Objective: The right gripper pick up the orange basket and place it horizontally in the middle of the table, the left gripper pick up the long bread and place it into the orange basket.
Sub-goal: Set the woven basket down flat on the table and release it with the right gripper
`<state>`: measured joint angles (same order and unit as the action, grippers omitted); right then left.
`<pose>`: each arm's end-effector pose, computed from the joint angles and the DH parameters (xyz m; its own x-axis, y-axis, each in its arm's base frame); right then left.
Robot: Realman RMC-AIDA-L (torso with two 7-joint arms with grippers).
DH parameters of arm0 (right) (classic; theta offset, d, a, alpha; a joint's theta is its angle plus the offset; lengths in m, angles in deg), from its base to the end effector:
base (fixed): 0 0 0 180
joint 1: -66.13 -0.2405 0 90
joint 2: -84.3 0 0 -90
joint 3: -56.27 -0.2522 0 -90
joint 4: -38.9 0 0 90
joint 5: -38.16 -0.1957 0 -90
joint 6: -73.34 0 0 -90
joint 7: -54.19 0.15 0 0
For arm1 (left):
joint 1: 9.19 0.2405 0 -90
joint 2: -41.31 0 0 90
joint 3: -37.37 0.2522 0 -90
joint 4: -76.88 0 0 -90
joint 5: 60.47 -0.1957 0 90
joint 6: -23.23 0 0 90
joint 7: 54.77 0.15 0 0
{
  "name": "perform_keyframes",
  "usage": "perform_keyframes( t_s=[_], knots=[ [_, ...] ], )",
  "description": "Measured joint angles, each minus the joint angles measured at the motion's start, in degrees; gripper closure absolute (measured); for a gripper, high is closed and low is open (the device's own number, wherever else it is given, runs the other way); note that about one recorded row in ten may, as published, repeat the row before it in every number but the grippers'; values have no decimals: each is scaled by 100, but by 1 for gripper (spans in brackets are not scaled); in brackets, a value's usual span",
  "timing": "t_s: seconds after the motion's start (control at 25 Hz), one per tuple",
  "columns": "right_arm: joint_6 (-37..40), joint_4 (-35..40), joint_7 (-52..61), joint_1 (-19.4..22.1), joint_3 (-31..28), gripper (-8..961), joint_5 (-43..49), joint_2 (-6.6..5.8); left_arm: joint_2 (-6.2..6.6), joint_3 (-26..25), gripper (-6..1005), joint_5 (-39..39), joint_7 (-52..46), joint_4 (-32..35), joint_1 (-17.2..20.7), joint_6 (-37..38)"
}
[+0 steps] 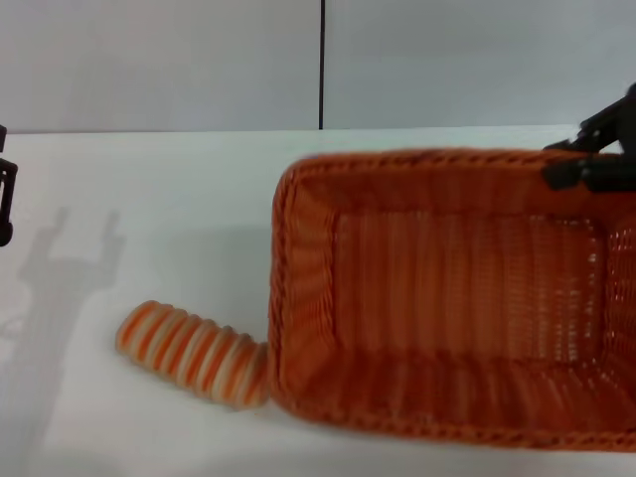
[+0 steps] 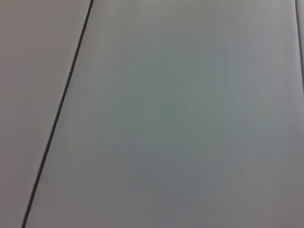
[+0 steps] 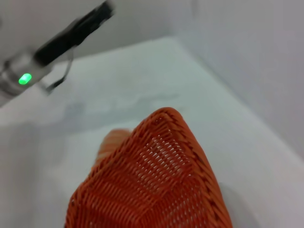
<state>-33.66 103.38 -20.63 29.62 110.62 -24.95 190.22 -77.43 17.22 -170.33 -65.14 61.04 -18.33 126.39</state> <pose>0.1847 0.3398 0.0985 0.9649 -0.2401 -0.1066 -0.2488 -0.9655 -0.0770 -0.2972 0.2105 0.0169 0.4929 -0.3950 0.7752 0.7814 -0.1909 -0.5941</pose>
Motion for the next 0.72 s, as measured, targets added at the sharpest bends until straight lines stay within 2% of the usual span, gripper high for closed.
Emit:
perform_keyframes(
  t_s=[0.08, 0.16, 0.44, 0.52, 0.72],
  knots=[
    [18, -29, -61, -110, 197, 788, 85, 16, 0, 6, 394, -13, 0, -38, 19, 4],
    [58, -82, -163, -232, 263, 788, 251, 99, -1, 16, 394, -19, 0, -84, 55, 20],
    [145, -536, -684, -799, 263, 789, 992, 520, 0, 62, 394, -26, 0, -146, 177, 95],
    [212, -653, -810, -880, 279, 789, 1025, 578, -1, 82, 394, -27, 0, -171, 185, 98],
    [344, -849, -993, -1000, 286, 790, 1036, 604, -1, 94, 394, -27, 0, -192, 187, 100]
  ],
)
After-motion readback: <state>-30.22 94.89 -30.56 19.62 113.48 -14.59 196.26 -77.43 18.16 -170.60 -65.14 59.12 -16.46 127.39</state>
